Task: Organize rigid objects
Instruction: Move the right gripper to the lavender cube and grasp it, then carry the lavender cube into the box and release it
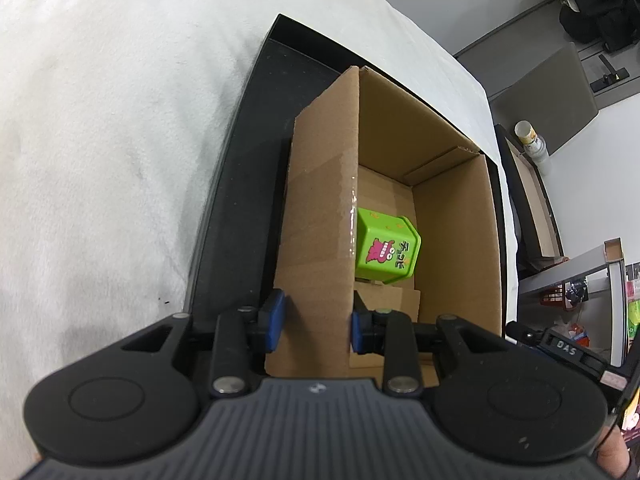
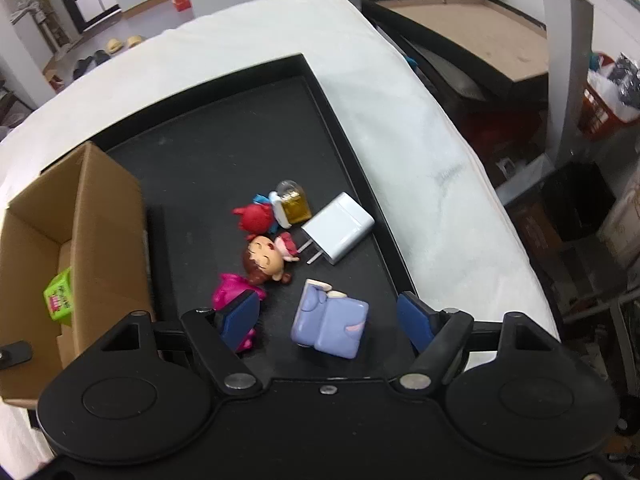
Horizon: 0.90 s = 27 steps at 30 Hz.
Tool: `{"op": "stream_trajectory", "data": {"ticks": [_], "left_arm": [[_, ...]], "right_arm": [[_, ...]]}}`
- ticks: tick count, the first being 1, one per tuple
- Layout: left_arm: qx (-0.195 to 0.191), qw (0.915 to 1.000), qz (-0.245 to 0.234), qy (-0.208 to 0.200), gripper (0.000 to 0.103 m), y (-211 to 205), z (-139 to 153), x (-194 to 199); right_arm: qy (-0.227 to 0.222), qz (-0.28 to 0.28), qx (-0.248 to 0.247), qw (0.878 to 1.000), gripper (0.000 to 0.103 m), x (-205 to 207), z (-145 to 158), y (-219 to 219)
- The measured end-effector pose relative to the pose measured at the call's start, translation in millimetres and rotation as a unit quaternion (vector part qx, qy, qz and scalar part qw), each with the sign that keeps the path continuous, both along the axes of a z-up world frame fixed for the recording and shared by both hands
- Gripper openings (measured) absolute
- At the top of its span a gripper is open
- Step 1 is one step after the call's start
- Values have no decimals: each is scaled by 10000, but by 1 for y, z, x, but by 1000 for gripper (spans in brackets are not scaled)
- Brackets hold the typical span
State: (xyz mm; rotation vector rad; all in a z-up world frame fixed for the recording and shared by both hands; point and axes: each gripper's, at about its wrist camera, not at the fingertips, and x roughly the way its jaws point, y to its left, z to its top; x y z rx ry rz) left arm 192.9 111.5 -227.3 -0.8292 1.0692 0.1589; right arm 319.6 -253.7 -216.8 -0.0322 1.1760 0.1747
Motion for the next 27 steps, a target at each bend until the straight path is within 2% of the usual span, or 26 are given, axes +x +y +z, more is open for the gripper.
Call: {"op": "stream_trajectory", "data": {"ticks": [9, 10, 11, 12, 17, 21, 27], "left_arm": [[19, 10000, 4, -11, 30, -1, 0, 0], [10, 10000, 10, -9, 30, -1, 0, 0], [6, 10000, 8, -13, 30, -1, 0, 0], [-5, 10000, 9, -12, 30, -1, 0, 0], [-8, 10000, 33, 0, 30, -1, 0, 0], [4, 10000, 37, 0, 30, -1, 0, -1], [5, 10000, -9, 20, 30, 0, 0, 1]], "right_arm": [[319, -200, -96, 9992, 75, 3, -27, 3], [371, -214, -110, 9990, 72, 3, -30, 4], [401, -222, -76, 9989, 46, 4, -32, 4], [417, -216, -23, 9989, 44, 3, -32, 4], [153, -110, -79, 9998, 44, -1, -20, 6], [99, -22, 106, 9999, 44, -5, -10, 6], [-209, 199, 244, 9993, 44, -9, 13, 12]]}}
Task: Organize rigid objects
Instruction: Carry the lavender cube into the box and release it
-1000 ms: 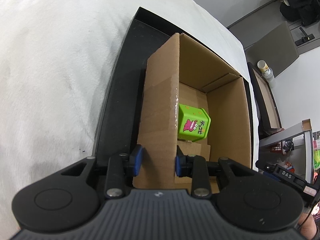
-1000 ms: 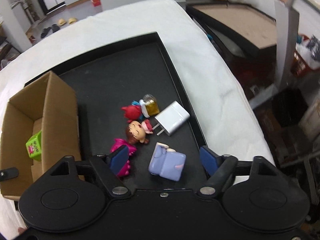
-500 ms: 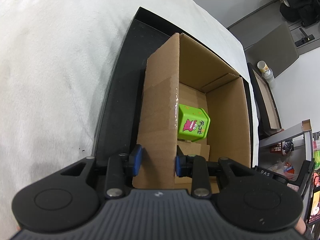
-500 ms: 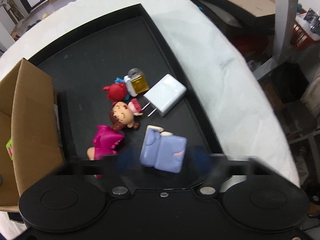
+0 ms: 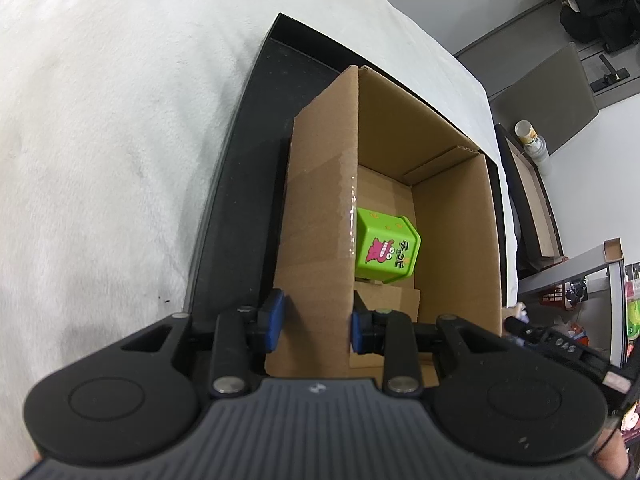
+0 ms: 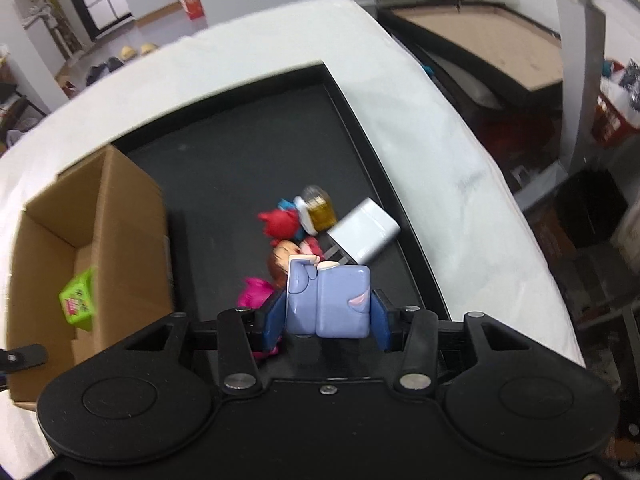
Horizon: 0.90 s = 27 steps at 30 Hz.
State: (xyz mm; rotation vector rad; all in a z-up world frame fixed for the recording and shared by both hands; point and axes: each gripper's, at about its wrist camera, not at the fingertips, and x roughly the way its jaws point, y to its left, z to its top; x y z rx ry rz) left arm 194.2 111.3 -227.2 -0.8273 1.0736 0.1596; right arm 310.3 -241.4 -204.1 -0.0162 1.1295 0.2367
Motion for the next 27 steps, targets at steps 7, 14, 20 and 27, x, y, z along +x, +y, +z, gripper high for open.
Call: {"op": "stream_trajectory", "data": {"ticks": [7, 14, 20, 27], "left_arm": [[0, 10000, 21, -17, 30, 0, -1, -2], [-1, 10000, 37, -27, 30, 0, -1, -3], [-3, 10000, 61, -21, 30, 0, -1, -3], [-2, 10000, 73, -23, 30, 0, -1, -4]], "right_arm": [[-315, 266, 98, 9991, 44, 3, 25, 17], [-494, 496, 179, 9974, 44, 1, 41, 34], [-608, 738, 252, 9951, 44, -1, 55, 55], [-706, 979, 379, 9920, 44, -4, 70, 79]]}}
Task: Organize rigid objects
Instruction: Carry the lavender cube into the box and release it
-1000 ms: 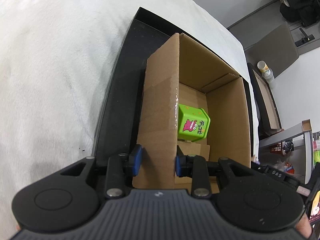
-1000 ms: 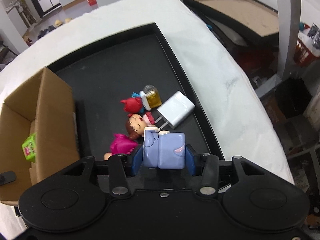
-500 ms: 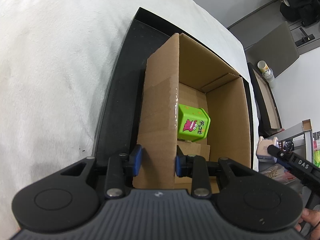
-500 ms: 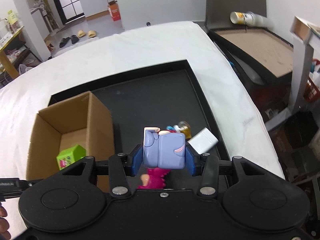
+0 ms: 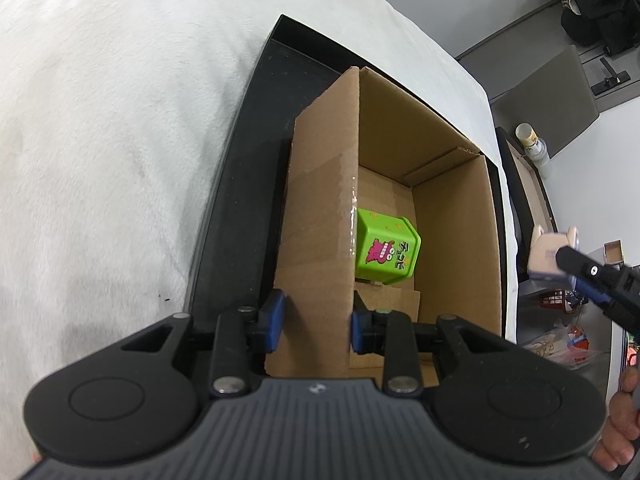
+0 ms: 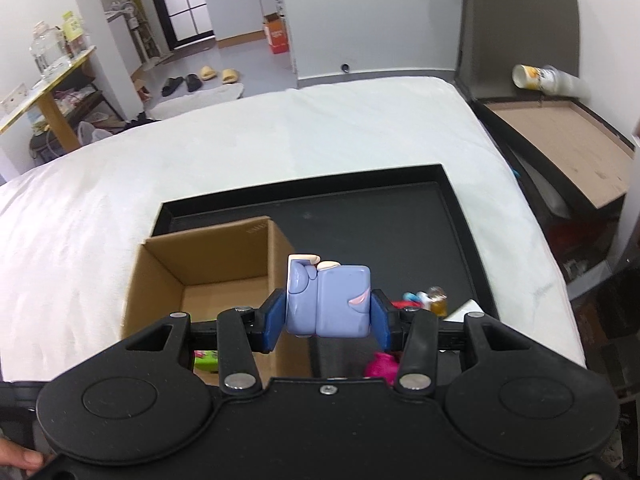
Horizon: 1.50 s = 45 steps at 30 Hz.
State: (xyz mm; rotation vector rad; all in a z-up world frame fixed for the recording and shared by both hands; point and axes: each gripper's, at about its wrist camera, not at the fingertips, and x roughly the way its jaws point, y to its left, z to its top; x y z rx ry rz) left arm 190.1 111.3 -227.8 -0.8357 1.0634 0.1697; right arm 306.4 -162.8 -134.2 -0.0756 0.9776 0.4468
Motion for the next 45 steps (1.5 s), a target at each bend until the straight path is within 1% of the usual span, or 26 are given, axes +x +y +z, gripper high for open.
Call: {"op": "stream_trajectory", "data": {"ticks": [7, 11, 14, 24, 30, 35, 38, 39, 42, 45], "left_arm": [[-4, 10000, 14, 17, 30, -1, 1, 0], [-21, 10000, 18, 21, 30, -2, 0, -1], [-28, 10000, -6, 20, 30, -4, 0, -2], [-90, 9999, -107, 49, 30, -7, -2, -2], [-138, 9998, -137, 38, 30, -5, -4, -1], [-141, 9998, -132, 41, 30, -5, -4, 0], [-127, 9998, -131, 42, 31, -6, -4, 0], [-111, 9998, -135, 54, 31, -7, -4, 0], [-164, 9998, -109, 43, 32, -6, -5, 0], [-158, 9998, -95, 59, 32, -6, -5, 0]], "right_arm": [[-53, 205, 148, 9997, 44, -3, 9, 26], [3, 361, 291, 9989, 44, -3, 10, 39], [52, 521, 302, 9982, 44, -5, 9, 50], [218, 923, 341, 9949, 44, -15, -6, 88], [404, 1041, 284, 9933, 44, -19, -22, 104], [523, 1114, 301, 9919, 44, -24, -27, 113], [680, 1182, 513, 9893, 46, -24, -25, 111], [693, 1213, 598, 9884, 48, -25, -23, 109], [578, 1223, 591, 9891, 55, -27, -14, 102], [515, 1193, 561, 9899, 59, -27, -9, 92]]}}
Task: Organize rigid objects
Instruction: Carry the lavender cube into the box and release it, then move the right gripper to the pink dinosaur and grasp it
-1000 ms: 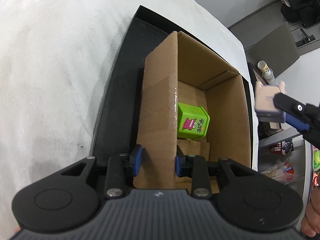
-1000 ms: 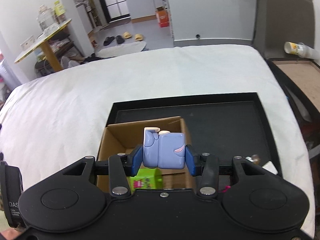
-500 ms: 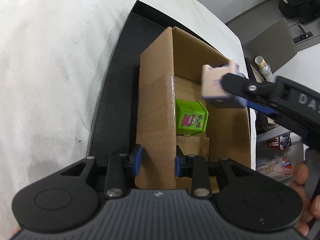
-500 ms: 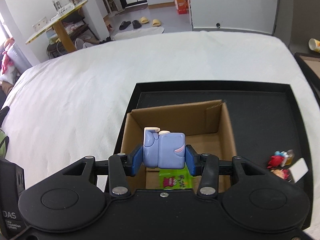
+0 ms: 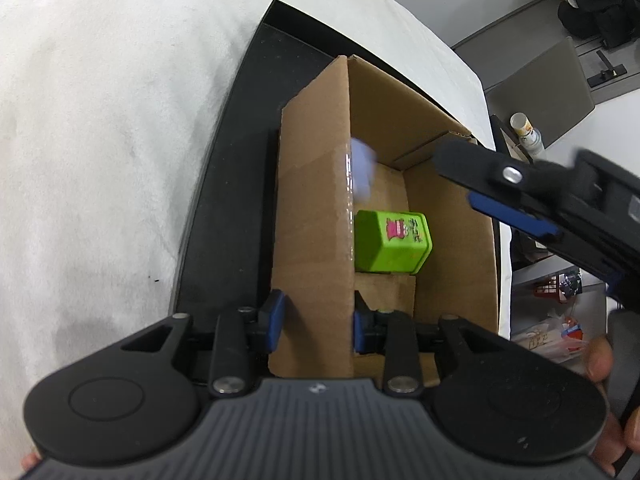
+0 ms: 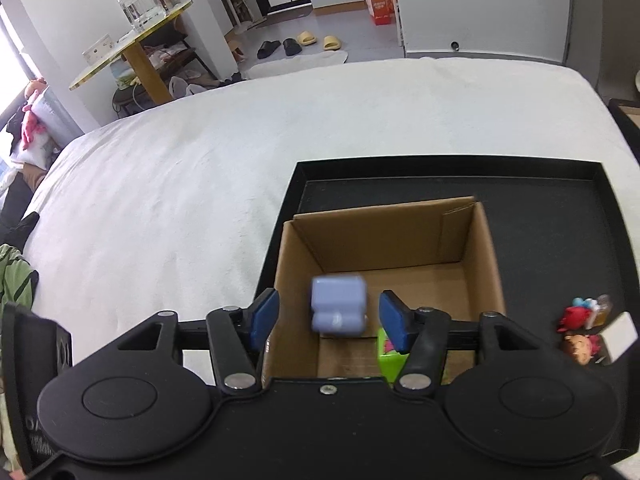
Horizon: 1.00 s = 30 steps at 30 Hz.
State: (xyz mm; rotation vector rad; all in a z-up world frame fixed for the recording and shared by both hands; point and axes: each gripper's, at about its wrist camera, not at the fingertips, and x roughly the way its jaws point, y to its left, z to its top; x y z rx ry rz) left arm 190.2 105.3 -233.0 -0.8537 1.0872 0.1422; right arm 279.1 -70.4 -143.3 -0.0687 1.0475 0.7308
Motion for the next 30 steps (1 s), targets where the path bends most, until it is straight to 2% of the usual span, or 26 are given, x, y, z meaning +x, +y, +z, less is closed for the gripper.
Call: {"op": "stream_trajectory", "data": {"ticks": [3, 21, 30], "left_arm": [[-18, 10000, 30, -26, 32, 0, -1, 0], [-35, 9999, 94, -17, 32, 0, 0, -3], [-96, 9999, 115, -6, 32, 2, 0, -4]], "right_arm": [[-80, -33, -6, 10000, 64, -2, 4, -12], [-290, -394, -253, 9985, 76, 8, 9, -68], [-317, -681, -526, 9958, 76, 18, -6, -96]]}}
